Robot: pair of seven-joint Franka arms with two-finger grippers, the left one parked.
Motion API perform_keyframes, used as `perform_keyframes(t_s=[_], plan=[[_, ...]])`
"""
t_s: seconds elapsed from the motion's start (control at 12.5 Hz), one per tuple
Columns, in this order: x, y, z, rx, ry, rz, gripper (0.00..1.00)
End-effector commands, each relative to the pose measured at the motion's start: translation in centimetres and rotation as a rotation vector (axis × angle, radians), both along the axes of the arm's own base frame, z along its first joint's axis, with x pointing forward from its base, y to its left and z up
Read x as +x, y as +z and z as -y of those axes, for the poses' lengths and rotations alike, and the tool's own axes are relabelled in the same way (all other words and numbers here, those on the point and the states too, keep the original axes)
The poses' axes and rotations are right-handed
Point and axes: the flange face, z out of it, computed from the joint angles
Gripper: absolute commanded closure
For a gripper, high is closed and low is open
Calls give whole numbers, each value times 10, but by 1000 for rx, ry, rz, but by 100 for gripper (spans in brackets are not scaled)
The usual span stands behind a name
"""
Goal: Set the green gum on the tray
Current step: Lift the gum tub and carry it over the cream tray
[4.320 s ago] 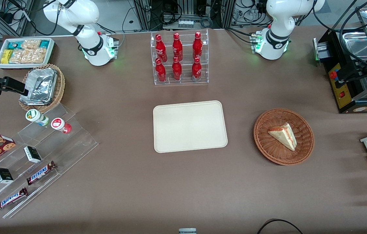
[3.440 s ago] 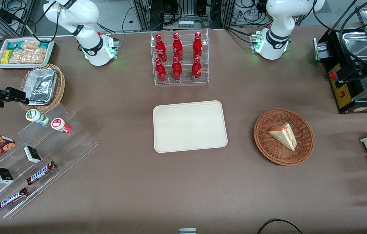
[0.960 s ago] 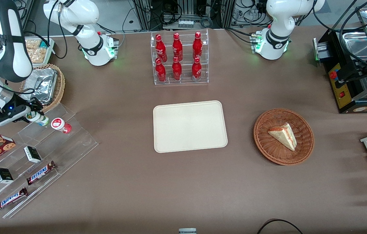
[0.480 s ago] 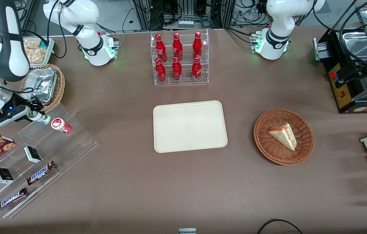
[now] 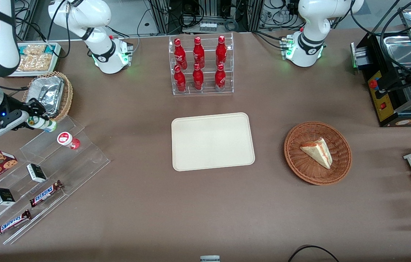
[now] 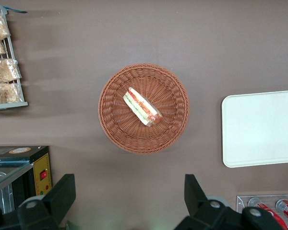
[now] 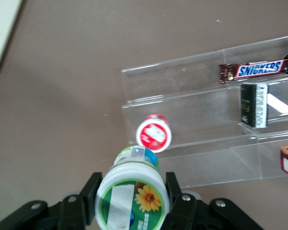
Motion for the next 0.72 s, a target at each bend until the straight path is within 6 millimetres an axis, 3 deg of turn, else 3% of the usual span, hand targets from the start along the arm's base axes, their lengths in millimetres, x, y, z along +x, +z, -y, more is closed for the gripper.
perform_keyframes(t_s=[0.0,0.08,0.32,0.64], plan=[[7,25,-49,-4,-40,-26,100],[8,26,-72,-12,-58,-35,100],[8,30,-176,-45,-141,-34,100],[12,13,-314,-32,-315,-81,100]])
